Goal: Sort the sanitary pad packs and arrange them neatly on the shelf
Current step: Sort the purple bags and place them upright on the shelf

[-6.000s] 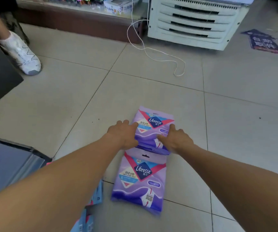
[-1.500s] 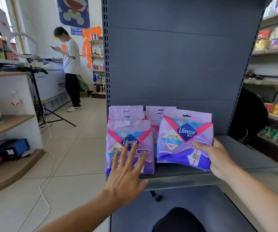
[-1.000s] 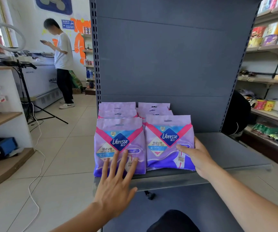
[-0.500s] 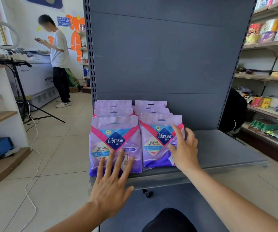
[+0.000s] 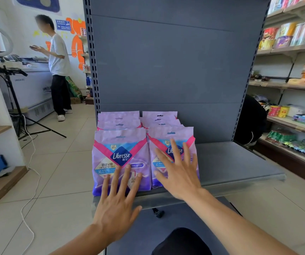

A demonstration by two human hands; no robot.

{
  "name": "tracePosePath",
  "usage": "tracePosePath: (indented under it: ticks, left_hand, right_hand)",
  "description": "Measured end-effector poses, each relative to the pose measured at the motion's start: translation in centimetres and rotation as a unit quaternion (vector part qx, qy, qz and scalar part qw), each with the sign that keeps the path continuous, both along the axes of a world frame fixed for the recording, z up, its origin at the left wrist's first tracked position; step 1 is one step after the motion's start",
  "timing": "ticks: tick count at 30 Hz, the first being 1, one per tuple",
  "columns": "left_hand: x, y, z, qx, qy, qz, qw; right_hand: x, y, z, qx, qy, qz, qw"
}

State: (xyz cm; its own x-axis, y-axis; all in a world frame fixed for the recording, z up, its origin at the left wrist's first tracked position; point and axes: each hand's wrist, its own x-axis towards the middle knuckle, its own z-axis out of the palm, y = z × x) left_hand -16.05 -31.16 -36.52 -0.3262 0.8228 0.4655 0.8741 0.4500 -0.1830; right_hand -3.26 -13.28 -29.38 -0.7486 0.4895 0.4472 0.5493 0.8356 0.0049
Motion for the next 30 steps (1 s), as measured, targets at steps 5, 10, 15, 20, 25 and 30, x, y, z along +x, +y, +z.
tracePosePath:
  ticks: [5,10,15,20,25,30]
  left_hand:
    - [0.0,0.0,0.1,-0.003,0.000,-0.003,1.000]
    - [0.4,-0.2,0.6,-0.009,-0.018,0.000,1.000]
    - [2.0,0.6,1.6,-0.011,-0.046,0.005,0.999]
    - [6.0,3.0,4.8,-0.035,-0.074,-0.024,0.996]
    - [10.4,6.3,7.1,-0.074,-0.104,-0.121,0.984]
    - [16.3,10.6,6.0,-0.172,-0.129,-0.224,0.950]
  right_hand:
    - [-0.5,-0.1,-0.4,-0.036,-0.054,-0.019,0.998]
    - [0.0,-0.3,0.4,-0.048,-0.064,-0.010,0.997]
    - [1.9,-1.2,-0.6,-0.042,-0.049,0.011,0.998]
    - [5.0,-1.7,0.3,-0.073,-0.053,0.015,0.996]
    - [12.0,-1.3,0.8,-0.078,-0.084,-0.077,0.990]
    - [22.0,-0.8,-0.3,-0.148,-0.156,-0.231,0.949]
